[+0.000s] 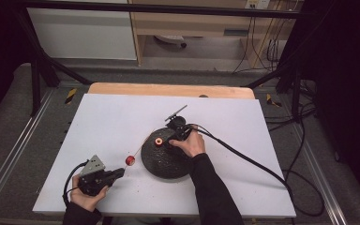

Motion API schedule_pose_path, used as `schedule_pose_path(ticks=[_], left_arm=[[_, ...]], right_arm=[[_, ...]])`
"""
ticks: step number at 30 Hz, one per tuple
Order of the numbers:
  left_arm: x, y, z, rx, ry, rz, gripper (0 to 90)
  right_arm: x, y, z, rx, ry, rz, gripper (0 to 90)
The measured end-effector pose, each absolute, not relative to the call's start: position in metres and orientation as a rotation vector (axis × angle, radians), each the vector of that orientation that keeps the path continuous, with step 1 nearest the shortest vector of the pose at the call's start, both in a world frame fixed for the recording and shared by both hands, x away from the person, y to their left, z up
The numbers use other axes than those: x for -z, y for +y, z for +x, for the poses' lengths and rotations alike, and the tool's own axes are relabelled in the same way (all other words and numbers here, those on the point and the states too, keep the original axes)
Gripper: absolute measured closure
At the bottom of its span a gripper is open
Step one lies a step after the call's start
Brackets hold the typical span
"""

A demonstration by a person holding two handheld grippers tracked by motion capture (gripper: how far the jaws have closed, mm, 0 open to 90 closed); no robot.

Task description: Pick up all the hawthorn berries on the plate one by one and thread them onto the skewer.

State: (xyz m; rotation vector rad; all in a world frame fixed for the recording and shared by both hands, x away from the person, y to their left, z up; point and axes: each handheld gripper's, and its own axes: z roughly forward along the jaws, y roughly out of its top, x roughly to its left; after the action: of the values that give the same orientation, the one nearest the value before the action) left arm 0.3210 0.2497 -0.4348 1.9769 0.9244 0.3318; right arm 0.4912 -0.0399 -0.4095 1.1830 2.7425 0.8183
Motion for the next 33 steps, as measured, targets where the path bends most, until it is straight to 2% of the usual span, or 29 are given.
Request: schedule_pose_path(ticks=[7, 14, 33], left_arm=[[0.4353, 0.2491, 0.3212, -0.330, 0.924, 1.980, 88.6], [0.4355, 0.2492, 0.3214, -0.330, 0.925, 1.981, 88.6], [0.4359, 0.2486, 0.3210, -0.334, 0.922, 1.987, 88.6]], right_arm=[[0.4137, -0.0391, 0.4942, -0.809, 2.760, 1.211, 56.6], [0.4158, -0.0390, 0.4956, -0.797, 2.770, 1.226, 61.0], [0.4091, -0.0407, 0.4912, -0.824, 2.741, 1.253, 62.2]])
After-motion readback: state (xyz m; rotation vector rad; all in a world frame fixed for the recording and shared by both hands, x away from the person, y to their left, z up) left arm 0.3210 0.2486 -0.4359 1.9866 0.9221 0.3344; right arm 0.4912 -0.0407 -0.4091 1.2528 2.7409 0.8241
